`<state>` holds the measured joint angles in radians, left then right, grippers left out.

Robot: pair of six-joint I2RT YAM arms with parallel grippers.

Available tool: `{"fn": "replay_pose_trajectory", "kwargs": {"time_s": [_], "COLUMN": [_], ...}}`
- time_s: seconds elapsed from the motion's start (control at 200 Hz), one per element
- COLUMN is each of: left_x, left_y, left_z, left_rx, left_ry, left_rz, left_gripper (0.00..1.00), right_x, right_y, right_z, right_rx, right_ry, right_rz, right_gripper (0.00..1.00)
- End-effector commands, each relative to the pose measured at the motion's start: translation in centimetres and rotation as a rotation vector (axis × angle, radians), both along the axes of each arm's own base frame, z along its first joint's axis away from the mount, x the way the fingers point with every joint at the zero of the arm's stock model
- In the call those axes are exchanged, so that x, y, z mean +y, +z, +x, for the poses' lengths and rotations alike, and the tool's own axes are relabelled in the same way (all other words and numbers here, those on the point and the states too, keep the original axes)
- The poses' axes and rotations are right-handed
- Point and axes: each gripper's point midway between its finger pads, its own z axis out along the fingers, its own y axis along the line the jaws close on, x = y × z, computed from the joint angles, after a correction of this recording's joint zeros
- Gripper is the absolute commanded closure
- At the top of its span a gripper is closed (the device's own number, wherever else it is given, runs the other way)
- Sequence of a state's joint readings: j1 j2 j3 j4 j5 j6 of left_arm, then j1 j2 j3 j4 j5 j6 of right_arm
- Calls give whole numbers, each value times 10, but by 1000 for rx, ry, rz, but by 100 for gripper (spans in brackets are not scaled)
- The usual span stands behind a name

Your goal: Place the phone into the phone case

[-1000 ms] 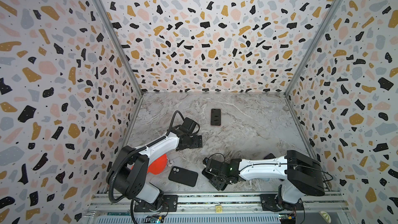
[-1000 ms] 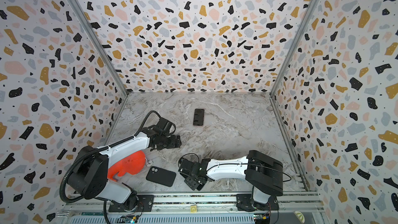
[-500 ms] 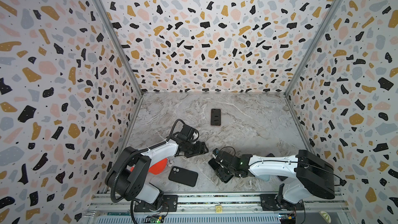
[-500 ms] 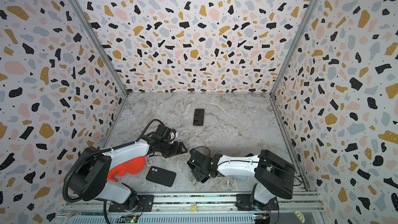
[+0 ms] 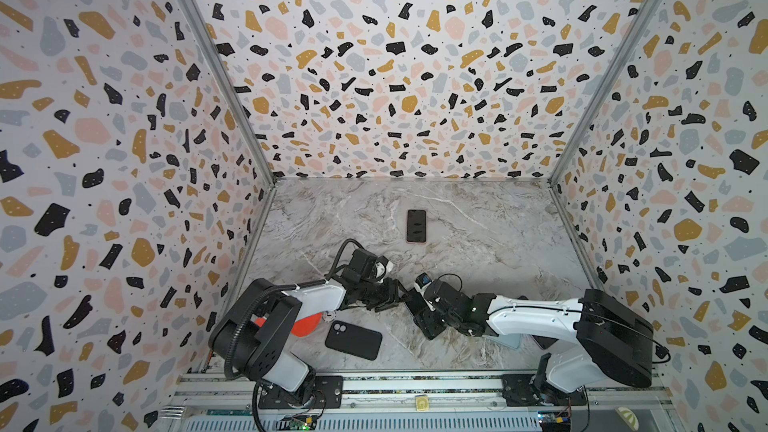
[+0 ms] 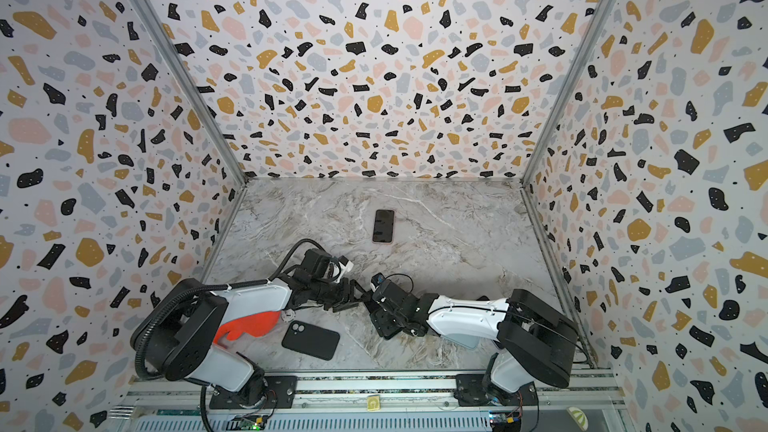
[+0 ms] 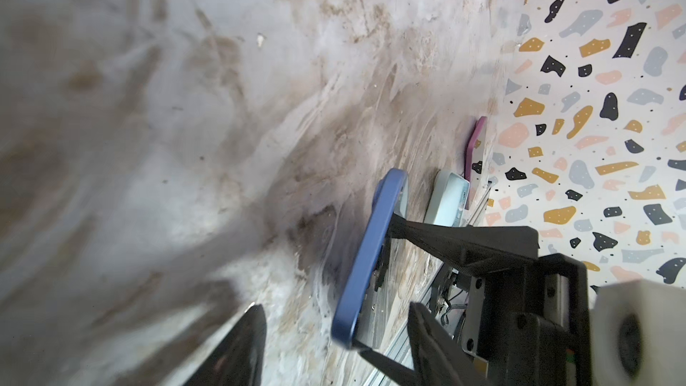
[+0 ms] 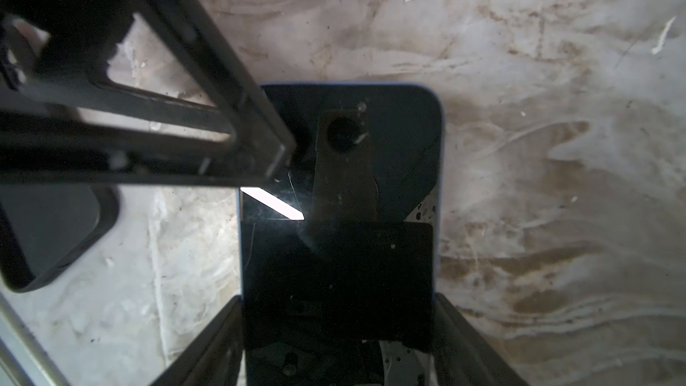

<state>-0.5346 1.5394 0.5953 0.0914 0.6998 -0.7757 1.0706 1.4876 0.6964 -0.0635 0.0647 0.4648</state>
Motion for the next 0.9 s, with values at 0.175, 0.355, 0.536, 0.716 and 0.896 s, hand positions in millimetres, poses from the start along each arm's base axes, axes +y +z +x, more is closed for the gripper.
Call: {"fn": "replay_pose_trajectory", "kwargs": {"time_s": [0.175,0.355,0.536,0.716,0.896], "left_x": [-10,-11,-11,-11,-11], "left_y": [3,6,8,5,7], "left_z": [5,5,6,5,7], "left_rx": [-20,-23,-28,-20,-31], "left_ry": [-20,-21,-24,-38,-42], "left_rz": [-46,-53,-57,-41,-34], "left_gripper": [56,70,84,92,94], "right_x": [10,10,9,10,9], "right_y": [9,9,4,5,11], "right_z": [4,4,7,10,13], "right_rx": [-16,-18,-15,-17,-23], "right_ry": [10,10,1,-2,-6], "right_rz": [55,53,28,15,-4], "right_gripper": [39,39,39,37,30]}}
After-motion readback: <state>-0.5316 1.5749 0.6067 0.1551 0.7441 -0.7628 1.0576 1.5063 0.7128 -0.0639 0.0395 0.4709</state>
